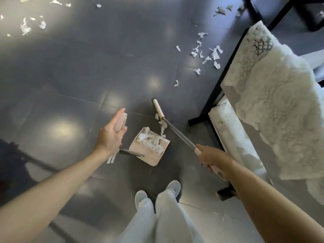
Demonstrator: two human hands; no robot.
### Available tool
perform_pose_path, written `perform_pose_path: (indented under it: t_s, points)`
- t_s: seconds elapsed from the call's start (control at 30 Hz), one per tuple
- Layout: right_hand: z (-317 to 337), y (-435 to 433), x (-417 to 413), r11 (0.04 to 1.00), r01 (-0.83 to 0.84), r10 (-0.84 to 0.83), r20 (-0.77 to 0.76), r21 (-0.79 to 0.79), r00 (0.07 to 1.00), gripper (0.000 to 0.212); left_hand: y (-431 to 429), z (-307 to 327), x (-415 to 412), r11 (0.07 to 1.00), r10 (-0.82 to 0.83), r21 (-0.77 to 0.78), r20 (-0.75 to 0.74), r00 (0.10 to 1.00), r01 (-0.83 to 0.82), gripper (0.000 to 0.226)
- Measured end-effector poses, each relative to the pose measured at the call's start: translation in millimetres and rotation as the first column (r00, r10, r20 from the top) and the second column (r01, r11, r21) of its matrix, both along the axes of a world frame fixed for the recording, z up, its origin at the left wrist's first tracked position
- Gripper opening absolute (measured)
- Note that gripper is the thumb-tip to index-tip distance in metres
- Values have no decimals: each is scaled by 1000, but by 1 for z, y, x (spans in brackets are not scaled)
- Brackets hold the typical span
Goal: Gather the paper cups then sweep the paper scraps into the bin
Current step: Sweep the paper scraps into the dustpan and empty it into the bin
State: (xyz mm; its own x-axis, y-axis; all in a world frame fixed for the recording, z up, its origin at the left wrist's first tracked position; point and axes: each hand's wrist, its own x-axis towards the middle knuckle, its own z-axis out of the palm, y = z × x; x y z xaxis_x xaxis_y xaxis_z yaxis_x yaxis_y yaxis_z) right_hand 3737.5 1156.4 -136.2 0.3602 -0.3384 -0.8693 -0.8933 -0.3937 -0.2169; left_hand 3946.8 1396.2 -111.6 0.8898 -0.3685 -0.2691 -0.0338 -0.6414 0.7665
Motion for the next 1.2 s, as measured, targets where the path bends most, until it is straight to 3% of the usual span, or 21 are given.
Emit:
perform_pose_path:
  t_s: [0.17, 0.33, 0.5, 0.73, 0.97, 1.13, 1.2]
  points:
    - [32, 17, -27, 990, -119, 124, -71, 72, 990, 53, -6, 0, 9, 1000, 10, -27, 34, 999, -9, 57]
    - [70, 9, -40, 977, -172, 182, -79, 124, 980, 70, -11, 3, 17, 999, -41, -32, 29, 999, 41, 56]
    - [91, 3, -27, 982, -186, 187, -54, 29, 981, 78, -13, 13, 34, 997, -71, -30, 65, 995, 73, 55]
    - [102, -45, 34, 997, 47, -49, 52, 55, 997, 82, -54, 30, 98, 996, -42, -74, 118, 992, 51, 57]
    - [78, -109, 136, 941, 331, -337, 107, 72, 936, 83, -130, 8, 212, 988, -111, -93, 153, 982, 127, 57]
    - [62, -129, 216, 886, 464, -461, 154, 18, 874, 59, -188, 6, 299, 966, -246, -57, 124, 961, 254, 61]
    - [60, -140, 241, 872, 489, -481, 164, -11, 861, 59, -212, 8, 332, 947, -316, -31, 107, 943, 321, 60]
